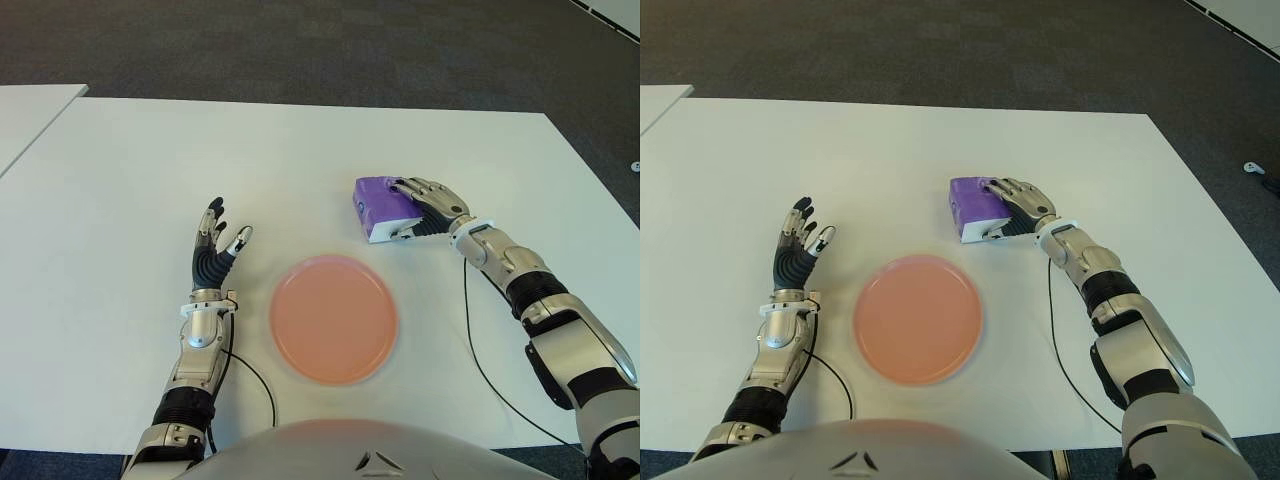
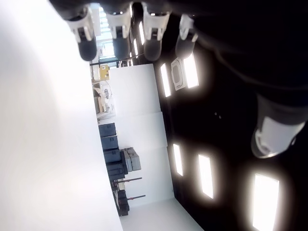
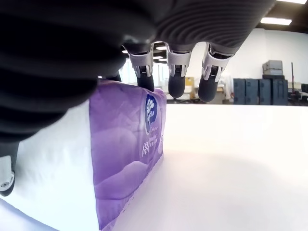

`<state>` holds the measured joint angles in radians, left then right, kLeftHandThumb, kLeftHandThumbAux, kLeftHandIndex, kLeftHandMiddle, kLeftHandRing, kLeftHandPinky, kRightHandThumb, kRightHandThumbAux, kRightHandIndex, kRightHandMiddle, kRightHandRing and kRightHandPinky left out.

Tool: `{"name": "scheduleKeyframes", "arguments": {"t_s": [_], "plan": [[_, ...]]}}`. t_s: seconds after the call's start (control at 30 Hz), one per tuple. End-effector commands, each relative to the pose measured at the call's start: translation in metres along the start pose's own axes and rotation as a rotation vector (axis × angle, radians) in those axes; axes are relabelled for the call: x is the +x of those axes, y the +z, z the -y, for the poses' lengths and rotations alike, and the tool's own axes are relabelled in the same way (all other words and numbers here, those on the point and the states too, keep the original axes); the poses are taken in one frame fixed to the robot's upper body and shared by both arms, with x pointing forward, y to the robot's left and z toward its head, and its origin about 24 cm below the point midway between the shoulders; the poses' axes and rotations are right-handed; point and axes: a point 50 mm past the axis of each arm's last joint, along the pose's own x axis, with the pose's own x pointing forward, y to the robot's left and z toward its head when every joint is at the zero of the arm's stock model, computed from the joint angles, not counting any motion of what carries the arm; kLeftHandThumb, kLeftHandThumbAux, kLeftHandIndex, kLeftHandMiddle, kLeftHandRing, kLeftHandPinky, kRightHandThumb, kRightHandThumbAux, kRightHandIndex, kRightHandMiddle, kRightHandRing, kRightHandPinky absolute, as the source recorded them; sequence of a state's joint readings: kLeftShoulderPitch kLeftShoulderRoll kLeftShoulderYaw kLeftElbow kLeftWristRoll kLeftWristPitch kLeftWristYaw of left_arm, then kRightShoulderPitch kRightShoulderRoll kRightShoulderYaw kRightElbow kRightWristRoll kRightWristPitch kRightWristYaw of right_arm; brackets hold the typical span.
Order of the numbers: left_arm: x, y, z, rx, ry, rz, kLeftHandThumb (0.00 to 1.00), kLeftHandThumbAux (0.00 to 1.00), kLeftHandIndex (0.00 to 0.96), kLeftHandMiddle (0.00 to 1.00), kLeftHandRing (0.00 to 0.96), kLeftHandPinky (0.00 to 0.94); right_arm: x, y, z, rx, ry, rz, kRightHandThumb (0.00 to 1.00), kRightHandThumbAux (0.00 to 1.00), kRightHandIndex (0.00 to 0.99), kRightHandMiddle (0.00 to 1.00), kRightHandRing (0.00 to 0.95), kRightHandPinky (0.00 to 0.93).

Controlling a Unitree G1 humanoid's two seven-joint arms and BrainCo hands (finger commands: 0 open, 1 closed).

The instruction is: Put the tissue paper into the plate.

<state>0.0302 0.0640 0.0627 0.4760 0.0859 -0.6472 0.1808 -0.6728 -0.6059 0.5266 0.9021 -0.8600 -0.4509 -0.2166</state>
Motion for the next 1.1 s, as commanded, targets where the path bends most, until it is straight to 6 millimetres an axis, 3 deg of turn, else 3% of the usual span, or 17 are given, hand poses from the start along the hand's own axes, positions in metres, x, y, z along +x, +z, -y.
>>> {"name": "scheduleKeyframes", "arguments": {"t_s": [0.03, 1.1], "plan": [[-0.027, -0.024, -0.004, 0.026, -0.011, -0.130, 0.000, 0.506, 0.000, 0.000, 0.000, 0.000, -0.003, 0.010, -0.018, -0.011, 0.094, 0.041, 0.245, 0.461, 0.000, 0.000, 0.000, 0.000], [-0.029, -0.024, -0.005, 0.029, -0.005, -0.147, 0.000, 0.496, 0.000, 0.000, 0.000, 0.000, -0.011, 0.024, -0.033, -0.067, 0.131, 0.100, 0.226, 0.481, 0.000, 0.000, 0.000, 0.000]]}}
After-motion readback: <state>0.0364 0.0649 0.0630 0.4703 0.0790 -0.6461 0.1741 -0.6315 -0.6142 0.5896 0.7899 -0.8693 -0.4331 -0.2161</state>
